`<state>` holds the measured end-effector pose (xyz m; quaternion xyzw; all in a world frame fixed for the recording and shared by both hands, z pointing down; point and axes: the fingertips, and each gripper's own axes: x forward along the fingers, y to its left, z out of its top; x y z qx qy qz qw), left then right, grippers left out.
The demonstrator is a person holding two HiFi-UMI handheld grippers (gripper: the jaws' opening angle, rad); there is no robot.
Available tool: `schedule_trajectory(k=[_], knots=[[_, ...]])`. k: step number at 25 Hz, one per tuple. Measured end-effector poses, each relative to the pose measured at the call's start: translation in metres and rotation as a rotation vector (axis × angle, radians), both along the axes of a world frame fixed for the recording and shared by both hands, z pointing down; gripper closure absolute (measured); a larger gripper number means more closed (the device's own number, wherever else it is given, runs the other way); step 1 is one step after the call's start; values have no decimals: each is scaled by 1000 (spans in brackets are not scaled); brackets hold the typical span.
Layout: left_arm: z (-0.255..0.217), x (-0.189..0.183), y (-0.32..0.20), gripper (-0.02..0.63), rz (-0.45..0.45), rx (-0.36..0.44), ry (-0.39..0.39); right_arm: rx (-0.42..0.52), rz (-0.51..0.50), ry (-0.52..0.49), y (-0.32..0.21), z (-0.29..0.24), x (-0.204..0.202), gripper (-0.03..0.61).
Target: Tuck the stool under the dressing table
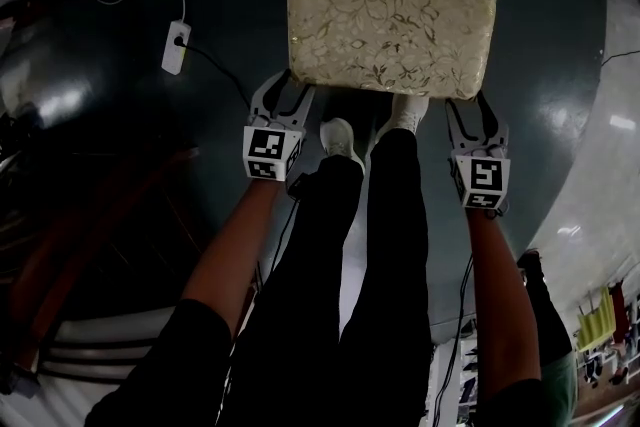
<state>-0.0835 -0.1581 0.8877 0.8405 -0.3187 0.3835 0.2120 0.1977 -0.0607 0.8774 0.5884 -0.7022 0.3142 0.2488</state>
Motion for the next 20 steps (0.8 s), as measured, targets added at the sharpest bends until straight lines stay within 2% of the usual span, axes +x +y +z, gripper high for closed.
schedule_trajectory(k=[12, 15, 20], knots=[[4, 5, 9, 415, -42, 36, -41, 50, -39, 17, -6, -1, 7, 337], [7, 7, 10, 418, -39, 25, -53, 38, -51, 13, -7, 1, 8, 337], [7, 6, 14, 419, -102, 21, -45, 8, -71, 9, -6, 3, 10, 337]])
